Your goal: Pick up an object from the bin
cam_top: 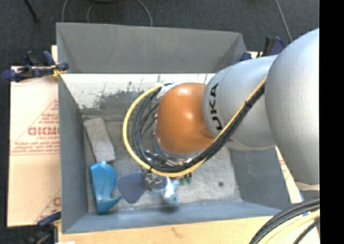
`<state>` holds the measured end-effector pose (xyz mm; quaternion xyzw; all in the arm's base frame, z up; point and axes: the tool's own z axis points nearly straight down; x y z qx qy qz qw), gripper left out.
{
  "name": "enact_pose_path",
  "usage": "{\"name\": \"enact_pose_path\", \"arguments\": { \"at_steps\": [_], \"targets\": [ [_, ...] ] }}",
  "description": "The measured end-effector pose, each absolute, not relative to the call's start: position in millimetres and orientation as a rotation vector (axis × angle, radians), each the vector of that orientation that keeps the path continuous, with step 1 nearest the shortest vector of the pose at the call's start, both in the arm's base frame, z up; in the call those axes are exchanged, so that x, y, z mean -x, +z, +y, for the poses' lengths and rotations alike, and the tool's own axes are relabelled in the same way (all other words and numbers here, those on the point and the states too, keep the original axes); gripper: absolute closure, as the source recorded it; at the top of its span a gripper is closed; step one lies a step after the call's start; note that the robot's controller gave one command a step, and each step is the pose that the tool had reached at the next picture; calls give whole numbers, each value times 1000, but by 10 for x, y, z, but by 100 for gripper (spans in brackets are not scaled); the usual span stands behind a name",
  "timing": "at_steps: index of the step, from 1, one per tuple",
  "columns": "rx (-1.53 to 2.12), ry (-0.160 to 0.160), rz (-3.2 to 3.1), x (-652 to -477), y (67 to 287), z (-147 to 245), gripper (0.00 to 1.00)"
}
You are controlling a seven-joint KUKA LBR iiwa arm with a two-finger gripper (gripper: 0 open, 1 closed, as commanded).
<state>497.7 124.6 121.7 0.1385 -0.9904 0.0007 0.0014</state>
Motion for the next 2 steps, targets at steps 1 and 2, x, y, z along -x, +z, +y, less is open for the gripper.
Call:
{"name": "enact_pose_path", "arguments": {
  "at_steps": [1, 2],
  "targets": [
    [-435, 1, -3113, -4984, 1395, 1248, 100],
    [-435, 1, -3116, -4989, 1508, 1249, 100]
  ]
}}
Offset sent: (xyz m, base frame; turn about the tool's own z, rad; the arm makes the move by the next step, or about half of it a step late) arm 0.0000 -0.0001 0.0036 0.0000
